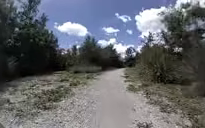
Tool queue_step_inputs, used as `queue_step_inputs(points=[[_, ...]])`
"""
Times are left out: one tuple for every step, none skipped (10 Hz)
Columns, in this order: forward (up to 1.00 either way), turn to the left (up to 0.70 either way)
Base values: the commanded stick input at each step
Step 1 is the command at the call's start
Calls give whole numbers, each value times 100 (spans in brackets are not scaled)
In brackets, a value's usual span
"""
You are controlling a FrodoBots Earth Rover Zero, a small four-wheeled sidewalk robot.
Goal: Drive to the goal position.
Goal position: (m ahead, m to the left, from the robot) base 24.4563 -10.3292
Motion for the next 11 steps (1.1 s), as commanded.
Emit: queue_step_inputs(points=[[70,0],[70,0],[70,0],[70,0],[70,0],[70,0],[70,0],[70,0],[70,0],[70,0],[70,0]])
